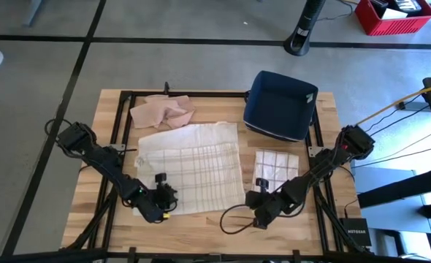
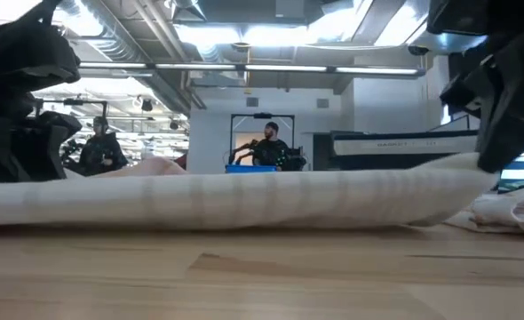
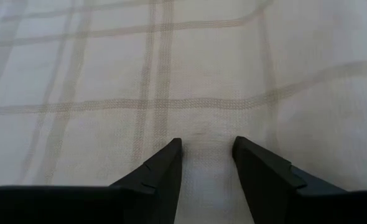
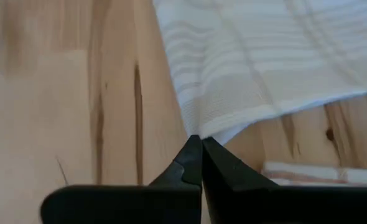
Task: Fold towel
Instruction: Fold the white with grey-stripe towel
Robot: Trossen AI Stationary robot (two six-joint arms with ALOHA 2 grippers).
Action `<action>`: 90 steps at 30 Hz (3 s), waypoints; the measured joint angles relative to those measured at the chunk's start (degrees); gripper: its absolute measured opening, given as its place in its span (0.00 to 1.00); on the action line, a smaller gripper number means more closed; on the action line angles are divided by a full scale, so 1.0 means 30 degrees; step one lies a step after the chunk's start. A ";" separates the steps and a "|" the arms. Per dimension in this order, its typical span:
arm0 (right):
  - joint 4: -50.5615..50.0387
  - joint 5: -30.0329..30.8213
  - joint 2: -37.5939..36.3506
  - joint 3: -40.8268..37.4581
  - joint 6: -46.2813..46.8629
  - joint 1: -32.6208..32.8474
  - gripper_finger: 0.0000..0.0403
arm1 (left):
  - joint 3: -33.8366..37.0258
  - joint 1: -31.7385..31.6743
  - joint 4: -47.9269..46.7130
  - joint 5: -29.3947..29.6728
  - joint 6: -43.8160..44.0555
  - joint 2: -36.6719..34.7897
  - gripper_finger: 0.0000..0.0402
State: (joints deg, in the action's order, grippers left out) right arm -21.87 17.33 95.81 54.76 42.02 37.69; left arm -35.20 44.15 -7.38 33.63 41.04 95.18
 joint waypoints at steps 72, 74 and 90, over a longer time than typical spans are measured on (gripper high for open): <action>0.8410 0.1753 0.3855 0.0780 -0.7936 -0.3961 0.40 | -0.1741 -1.5098 -1.4965 -1.2721 -0.9219 -0.8492 0.36; 0.8288 0.1900 0.3850 0.0780 -0.8630 -0.3954 0.40 | -0.1599 -1.5108 -1.4870 -1.1909 -0.9290 -0.8444 0.36; -0.6241 -0.0406 -0.1698 0.0584 -0.4963 -0.7929 0.40 | -0.0379 -1.4445 -1.4028 -1.1781 -0.8751 -0.8422 0.02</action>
State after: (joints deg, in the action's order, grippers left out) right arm -40.60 16.11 90.71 56.52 27.13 13.90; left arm -36.34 0.82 -49.46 -1.72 14.79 69.91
